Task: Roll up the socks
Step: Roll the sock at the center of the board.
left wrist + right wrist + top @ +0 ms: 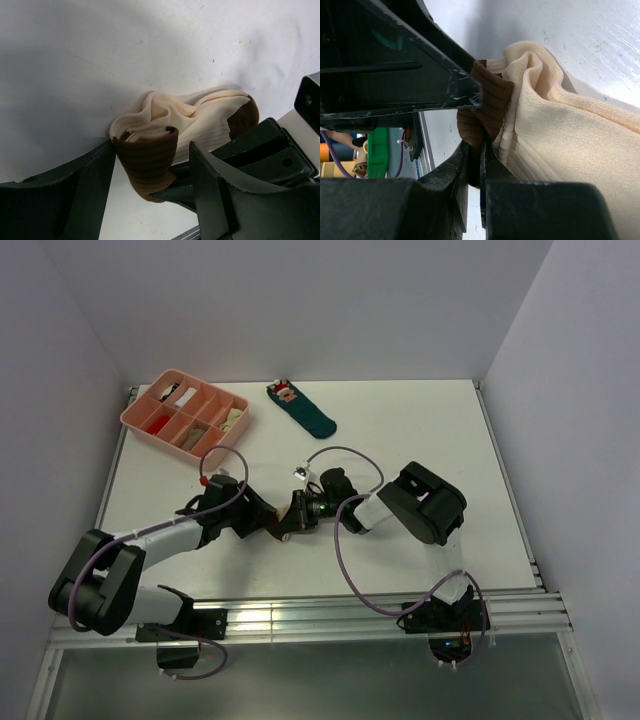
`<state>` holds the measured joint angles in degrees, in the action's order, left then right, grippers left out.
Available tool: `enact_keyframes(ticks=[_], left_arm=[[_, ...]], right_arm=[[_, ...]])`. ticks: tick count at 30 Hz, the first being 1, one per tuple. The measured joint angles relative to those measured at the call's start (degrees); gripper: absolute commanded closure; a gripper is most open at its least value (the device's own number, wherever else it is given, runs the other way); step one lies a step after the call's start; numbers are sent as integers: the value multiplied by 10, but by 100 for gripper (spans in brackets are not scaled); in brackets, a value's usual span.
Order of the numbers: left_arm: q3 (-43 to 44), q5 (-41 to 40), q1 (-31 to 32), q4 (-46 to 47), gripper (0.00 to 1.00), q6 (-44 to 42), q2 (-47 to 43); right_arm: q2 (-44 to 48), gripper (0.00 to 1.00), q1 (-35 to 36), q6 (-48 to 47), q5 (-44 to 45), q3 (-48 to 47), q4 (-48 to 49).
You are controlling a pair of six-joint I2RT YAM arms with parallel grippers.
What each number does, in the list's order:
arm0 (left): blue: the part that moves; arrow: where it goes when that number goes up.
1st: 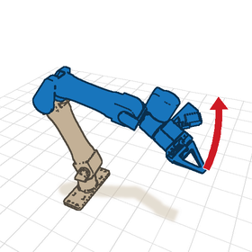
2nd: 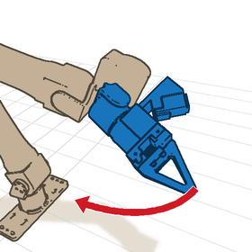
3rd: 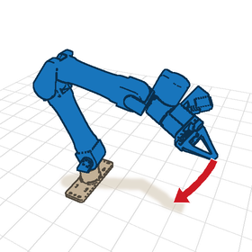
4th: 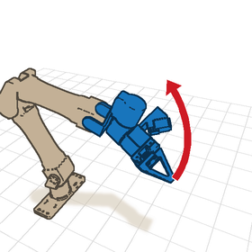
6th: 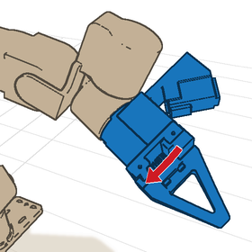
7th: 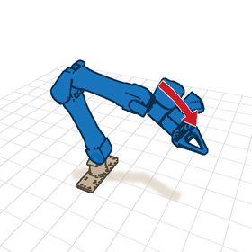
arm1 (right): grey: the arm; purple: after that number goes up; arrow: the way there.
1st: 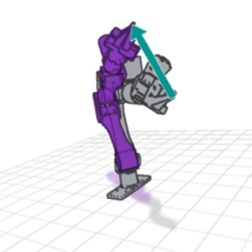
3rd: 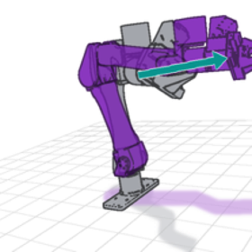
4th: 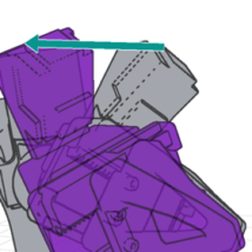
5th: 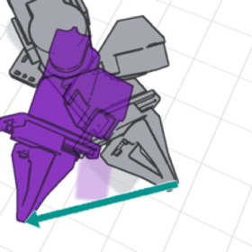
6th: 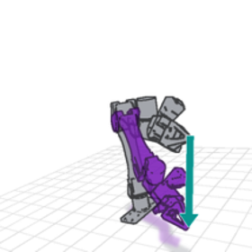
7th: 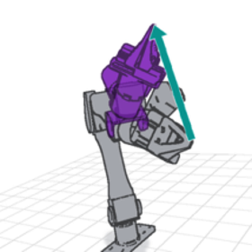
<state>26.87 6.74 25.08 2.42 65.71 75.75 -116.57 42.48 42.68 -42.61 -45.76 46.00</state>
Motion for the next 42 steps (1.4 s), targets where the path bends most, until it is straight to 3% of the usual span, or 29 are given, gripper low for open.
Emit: enact_keyframes(ticks=[5, 7, 9, 12, 15, 17, 22, 29, 35, 42], left_arm=[[6, 0, 2, 18, 43, 0, 23], [6, 0, 2, 22, 54, 0, 28], [8, -2, 2, 21, 78, 1, 38], [25, -5, 2, 2, 92, -3, 56], [58, -8, 3, -45, 99, -10, 70], [85, -14, 7, -83, 100, -18, 80], [181, -62, 29, -223, 99, -39, 117], [345, -147, 75, -411, 100, -72, 214], [422, -179, 100, -500, 100, -100, 269], [472, -188, 102, -556, 100, -122, 308]], right_arm=[[0, 100, -1, 3, -2, 0, 0], [0, 100, -3, 5, -2, 0, 0], [0, 95, -4, 6, -3, 0, -1], [0, 83, -5, 5, -2, 0, -4], [3, 71, -5, 0, 1, -1, -11], [10, 63, -5, -6, 7, -1, -22], [51, 55, -5, -37, 47, 8, -76], [180, 45, 10, -105, 187, 49, -183], [267, 41, 101, -175, 375, 53, -236], [241, 41, 205, -231, 533, 13, -285]])
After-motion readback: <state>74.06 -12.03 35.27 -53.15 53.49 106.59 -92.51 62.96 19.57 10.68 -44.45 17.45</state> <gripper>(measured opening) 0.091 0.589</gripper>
